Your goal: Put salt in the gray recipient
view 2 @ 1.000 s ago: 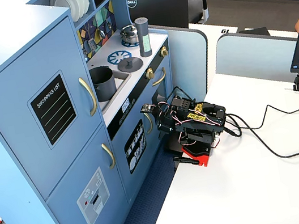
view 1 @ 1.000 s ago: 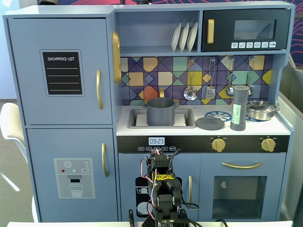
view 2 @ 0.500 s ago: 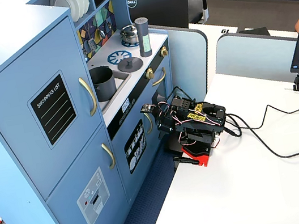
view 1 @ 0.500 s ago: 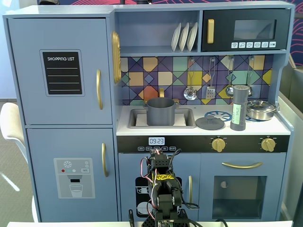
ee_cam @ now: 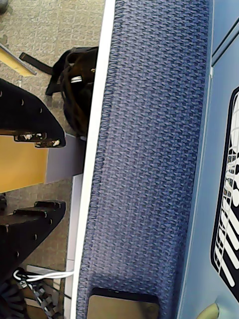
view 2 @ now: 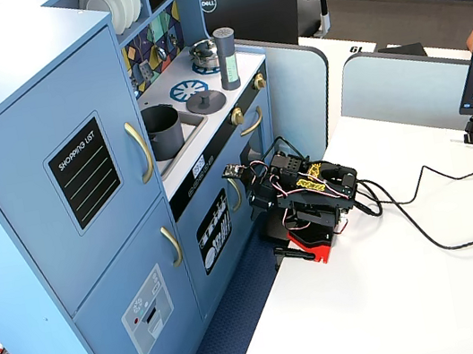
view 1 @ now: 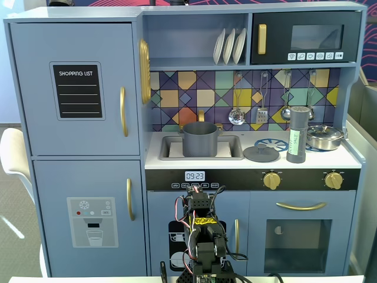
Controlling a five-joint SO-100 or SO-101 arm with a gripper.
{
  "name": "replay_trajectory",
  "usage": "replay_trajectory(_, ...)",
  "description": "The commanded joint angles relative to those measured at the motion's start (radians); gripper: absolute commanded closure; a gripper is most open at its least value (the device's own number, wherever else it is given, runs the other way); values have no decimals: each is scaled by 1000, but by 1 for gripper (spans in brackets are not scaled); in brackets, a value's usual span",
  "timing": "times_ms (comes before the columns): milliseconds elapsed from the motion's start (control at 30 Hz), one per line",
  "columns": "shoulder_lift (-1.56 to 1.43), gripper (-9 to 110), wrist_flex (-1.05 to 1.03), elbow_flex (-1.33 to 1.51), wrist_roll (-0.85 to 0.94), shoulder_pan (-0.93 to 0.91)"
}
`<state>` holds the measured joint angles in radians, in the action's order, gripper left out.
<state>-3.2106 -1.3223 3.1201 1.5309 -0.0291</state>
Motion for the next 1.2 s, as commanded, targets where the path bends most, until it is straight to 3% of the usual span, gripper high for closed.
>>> replay_trajectory(0,-9,95,-5,-3,5,-5)
replay_trajectory(267,48,92,95,-66,202,-129)
replay_trajectory(400,184,90,147,-318,216,-276)
replay_trajectory(633,442,88,-6,-842,376,-606)
replay_trajectory(767,552,101,-67,-1071,402,-782)
replay_trajectory(867,581,96,101,-1123,120,-856)
replay_trajectory(967,600,89,179,-1141,173,-913)
replay_trajectory(1033,607,94,258,-1138,163,-916)
replay_trajectory(1167,623,85,518,-1085,121,-904)
